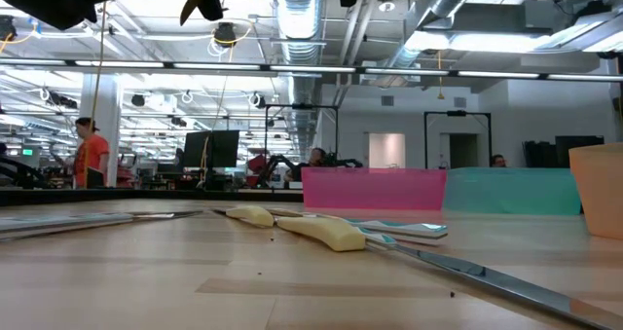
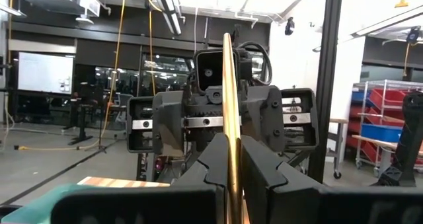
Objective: Sort silverware by color (type)
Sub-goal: Put the golden knife into the red bin bin
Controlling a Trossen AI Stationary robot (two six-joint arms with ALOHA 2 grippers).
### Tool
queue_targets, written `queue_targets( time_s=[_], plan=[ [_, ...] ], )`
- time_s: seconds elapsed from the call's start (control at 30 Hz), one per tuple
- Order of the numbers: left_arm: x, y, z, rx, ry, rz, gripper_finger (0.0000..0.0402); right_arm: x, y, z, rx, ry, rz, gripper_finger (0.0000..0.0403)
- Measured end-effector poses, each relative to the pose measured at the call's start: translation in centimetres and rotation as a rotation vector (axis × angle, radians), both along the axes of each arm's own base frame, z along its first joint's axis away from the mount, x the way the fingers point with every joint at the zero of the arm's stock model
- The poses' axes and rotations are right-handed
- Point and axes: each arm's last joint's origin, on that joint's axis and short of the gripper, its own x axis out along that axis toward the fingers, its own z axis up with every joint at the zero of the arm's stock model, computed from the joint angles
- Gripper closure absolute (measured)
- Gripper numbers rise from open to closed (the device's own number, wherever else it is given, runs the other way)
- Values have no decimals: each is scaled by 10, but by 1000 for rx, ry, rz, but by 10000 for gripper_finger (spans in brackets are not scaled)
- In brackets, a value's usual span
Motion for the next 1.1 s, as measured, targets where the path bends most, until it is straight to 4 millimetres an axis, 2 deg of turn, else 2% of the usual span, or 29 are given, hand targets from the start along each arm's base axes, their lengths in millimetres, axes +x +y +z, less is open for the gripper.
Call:
queue_targets(
  time_s=[0.3, 0.73, 0.87, 1.07, 1.1],
  plan=[
    [0, 2, 0, -3, 2, 6, 399, 0, -2, 0, -3, 5, -7, 143],
    [15, 0, -16, -21, -5, -11, 399, 2, -6, -5, 16, 45, -10, 153],
    [15, 0, -15, -23, -12, -10, 399, 2, -4, -5, 12, 55, -15, 205],
    [15, 1, -17, -41, 1, 13, 399, 2, -5, -6, 19, 60, -46, 366],
    [15, 1, -16, -42, 0, 10, 399, 2, -6, -6, 20, 59, -47, 379]
  ],
)
